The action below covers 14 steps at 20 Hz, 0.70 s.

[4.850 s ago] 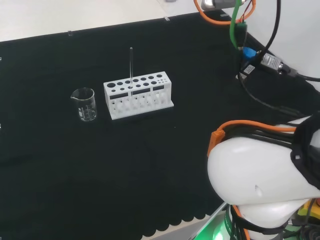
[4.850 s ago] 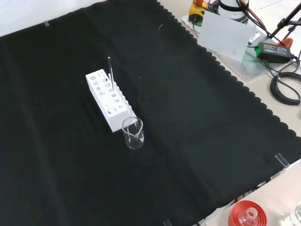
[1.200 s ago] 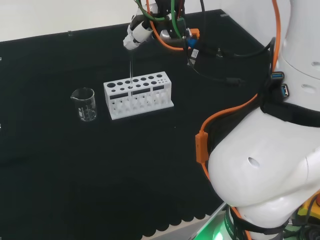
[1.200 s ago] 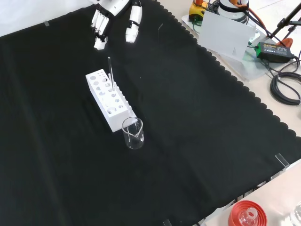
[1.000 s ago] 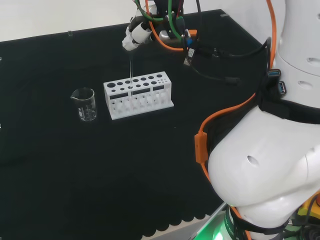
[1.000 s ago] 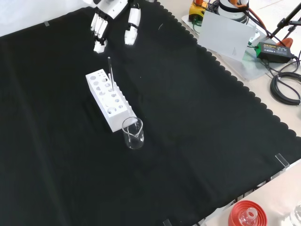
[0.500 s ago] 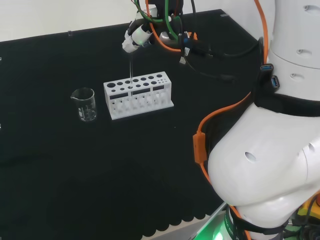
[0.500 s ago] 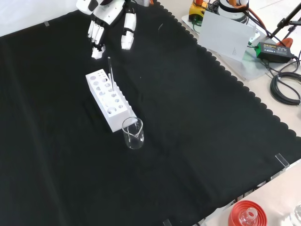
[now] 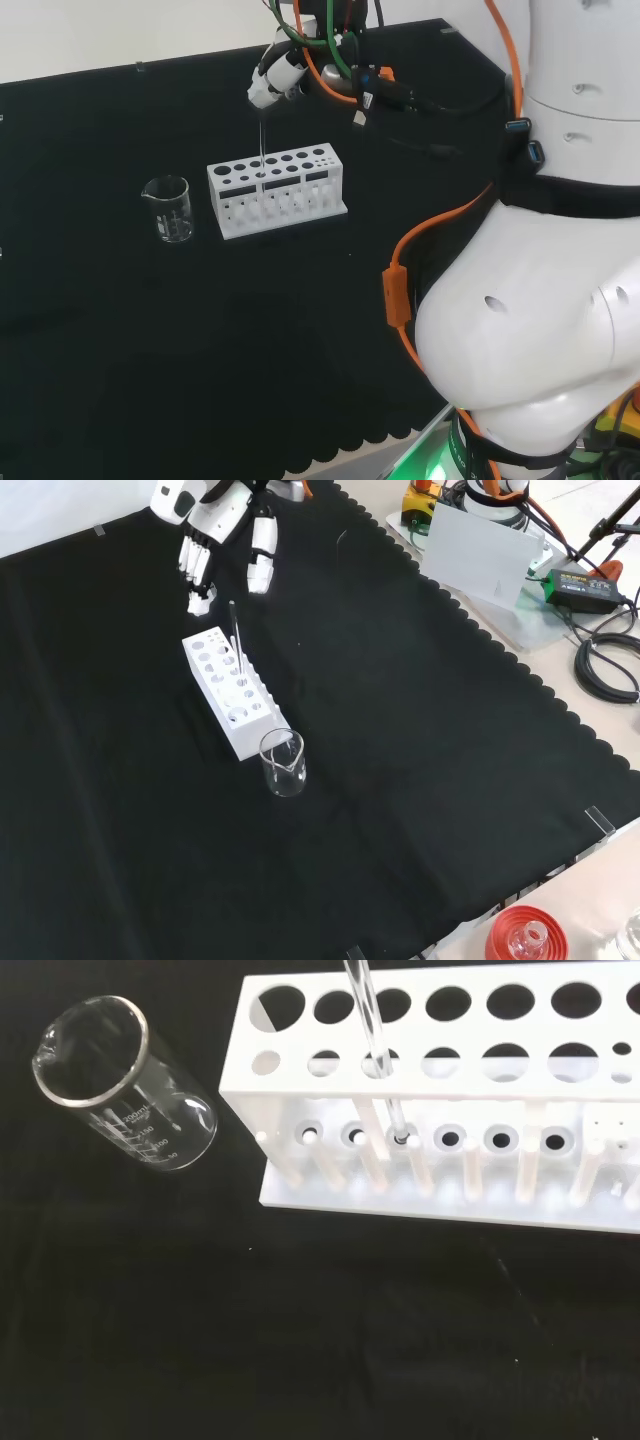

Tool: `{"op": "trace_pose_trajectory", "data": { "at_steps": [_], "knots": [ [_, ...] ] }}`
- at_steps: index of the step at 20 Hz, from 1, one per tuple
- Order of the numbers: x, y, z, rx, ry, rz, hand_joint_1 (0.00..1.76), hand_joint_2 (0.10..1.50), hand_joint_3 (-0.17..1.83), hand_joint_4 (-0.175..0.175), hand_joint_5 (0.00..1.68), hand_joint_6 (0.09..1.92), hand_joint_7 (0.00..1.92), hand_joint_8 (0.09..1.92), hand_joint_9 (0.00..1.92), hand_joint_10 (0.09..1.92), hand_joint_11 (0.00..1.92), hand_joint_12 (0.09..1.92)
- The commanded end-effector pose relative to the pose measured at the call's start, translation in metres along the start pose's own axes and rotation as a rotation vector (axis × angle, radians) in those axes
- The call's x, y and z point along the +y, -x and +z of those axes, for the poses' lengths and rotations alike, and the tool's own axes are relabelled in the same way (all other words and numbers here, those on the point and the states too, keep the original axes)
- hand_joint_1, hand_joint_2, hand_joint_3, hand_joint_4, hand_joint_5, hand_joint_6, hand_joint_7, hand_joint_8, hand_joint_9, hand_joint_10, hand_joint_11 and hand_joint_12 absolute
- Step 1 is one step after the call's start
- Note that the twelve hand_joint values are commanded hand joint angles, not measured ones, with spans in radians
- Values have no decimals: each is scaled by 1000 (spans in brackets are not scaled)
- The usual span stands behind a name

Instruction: Take the glass rod from the white test tube rack.

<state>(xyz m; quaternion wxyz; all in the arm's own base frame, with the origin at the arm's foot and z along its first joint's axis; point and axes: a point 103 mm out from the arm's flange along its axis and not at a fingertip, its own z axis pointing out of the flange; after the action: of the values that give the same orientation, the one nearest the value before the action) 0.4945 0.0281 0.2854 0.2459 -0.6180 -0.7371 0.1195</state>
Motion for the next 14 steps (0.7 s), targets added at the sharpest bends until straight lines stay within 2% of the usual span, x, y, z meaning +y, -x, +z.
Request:
{"op": "trace_pose_trajectory", "data": {
  "at_steps": [1,14],
  "knots": [
    [11,3,6,-1,-28,4,554,1129,-160,-65,375,87,315,854,507,859,397,1376],
    [15,2,20,-4,-67,-2,560,1120,-175,-65,396,87,325,857,533,870,412,1392]
  ]
}}
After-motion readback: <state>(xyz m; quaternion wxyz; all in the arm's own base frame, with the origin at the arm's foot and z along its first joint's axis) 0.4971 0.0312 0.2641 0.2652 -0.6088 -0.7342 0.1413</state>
